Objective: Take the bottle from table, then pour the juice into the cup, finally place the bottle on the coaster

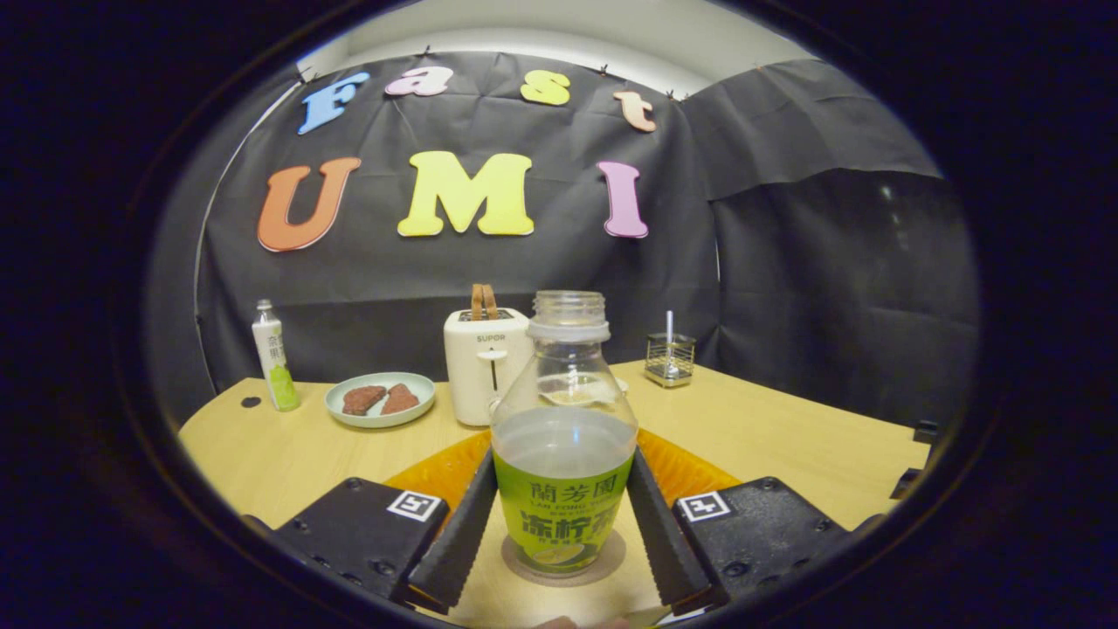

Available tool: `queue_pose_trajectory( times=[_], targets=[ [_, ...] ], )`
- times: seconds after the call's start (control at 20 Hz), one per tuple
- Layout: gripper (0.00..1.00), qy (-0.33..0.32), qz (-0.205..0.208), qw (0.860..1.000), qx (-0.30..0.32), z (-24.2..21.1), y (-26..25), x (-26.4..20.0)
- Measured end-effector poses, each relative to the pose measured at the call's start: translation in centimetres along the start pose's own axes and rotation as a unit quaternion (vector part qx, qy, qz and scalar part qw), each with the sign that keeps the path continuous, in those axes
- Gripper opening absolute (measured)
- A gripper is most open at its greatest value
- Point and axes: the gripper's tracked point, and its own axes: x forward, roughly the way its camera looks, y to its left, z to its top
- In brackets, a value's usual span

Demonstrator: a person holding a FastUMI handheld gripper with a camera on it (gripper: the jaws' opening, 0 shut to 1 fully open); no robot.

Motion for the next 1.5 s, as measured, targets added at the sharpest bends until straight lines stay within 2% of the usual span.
queue_pose_trajectory(
  times=[0.1, 0.3, 0.6, 0.85, 1.05, 1.2, 1.5],
  targets=[
    [0.85, -0.007, -0.001, 1.0, 0.011, 0.1, -0.4, -0.1],
    [1.0, -0.017, 0.013, 1.0, 0.021, 0.7, -0.3, -0.7],
    [1.0, -0.037, 0.027, 0.999, -0.003, 2.8, -0.1, -3.2],
    [1.0, -0.059, 0.071, 0.996, -0.012, 4.5, 0.7, -6.6],
    [1.0, -0.055, 0.096, 0.993, -0.045, 4.4, 0.9, -9.5],
    [1.0, -0.056, 0.141, 0.988, -0.029, 5.2, 1.9, -13.0],
    [1.0, -0.079, 0.152, 0.985, -0.038, 8.4, 0.1, -20.3]
  ],
)
